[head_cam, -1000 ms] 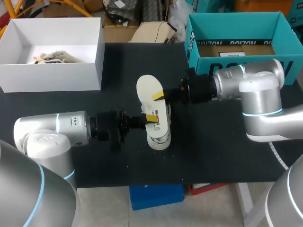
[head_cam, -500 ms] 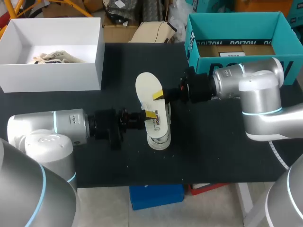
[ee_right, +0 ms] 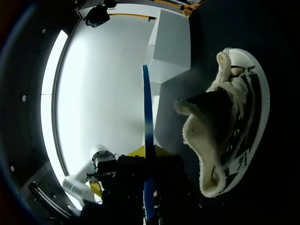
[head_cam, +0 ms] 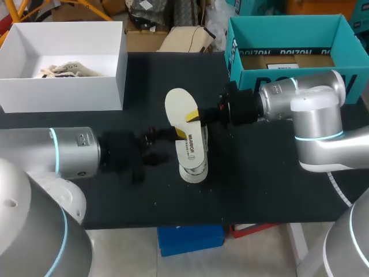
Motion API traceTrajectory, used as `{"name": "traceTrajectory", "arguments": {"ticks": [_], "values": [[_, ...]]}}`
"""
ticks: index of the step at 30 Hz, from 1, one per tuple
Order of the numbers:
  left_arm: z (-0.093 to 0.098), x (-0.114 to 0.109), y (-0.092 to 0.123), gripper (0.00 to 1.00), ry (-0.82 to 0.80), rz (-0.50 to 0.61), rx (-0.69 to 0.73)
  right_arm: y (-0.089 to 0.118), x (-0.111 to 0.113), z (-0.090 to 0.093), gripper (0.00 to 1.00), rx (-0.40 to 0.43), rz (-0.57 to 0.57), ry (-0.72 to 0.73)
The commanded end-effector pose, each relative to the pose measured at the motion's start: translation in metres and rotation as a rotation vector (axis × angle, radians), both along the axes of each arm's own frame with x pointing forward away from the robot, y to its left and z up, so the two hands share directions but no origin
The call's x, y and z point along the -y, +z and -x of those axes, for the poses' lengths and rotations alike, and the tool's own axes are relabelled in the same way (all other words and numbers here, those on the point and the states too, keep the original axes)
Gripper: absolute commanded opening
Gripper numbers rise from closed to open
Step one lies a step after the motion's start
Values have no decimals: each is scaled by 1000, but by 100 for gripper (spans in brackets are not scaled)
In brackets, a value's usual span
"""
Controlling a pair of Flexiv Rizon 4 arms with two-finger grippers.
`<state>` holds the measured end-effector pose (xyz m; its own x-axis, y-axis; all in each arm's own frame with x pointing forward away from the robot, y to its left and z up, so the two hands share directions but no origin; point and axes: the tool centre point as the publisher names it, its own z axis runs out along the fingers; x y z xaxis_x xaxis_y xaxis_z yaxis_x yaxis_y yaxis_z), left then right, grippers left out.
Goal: Take the shoe out of the shoebox, open the shoe tongue, remove and reinsert the insole, then place the shoe into the shoebox
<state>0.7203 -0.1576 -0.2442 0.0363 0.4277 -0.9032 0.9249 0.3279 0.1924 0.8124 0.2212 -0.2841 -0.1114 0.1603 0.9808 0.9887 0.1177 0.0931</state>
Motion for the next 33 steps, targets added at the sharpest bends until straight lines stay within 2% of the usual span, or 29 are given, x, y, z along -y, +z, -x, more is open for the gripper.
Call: {"name": "traceTrajectory", "arguments": {"ticks": [1, 13, 18, 20, 24, 27, 33], "values": [[2, 7, 4, 100, 244, -544, -201, 0, -1, 0, 0, -1, 2, -1], [2, 7, 4, 100, 244, -544, -201, 0, -1, 0, 0, -1, 2, -1], [-10, 19, 14, 100, 238, -600, -211, 0, -1, 0, 0, -1, 2, -1], [-16, 26, 20, 100, 248, -663, -245, 0, -1, 0, 0, -1, 2, -1], [-24, 35, 27, 100, 233, -695, -254, 0, -1, 0, 0, -1, 2, -1], [-30, 47, 28, 100, 194, -810, -266, 0, -1, 0, 0, -1, 2, -1], [-30, 47, 28, 100, 194, -810, -266, 0, -1, 0, 0, -1, 2, -1]]}}
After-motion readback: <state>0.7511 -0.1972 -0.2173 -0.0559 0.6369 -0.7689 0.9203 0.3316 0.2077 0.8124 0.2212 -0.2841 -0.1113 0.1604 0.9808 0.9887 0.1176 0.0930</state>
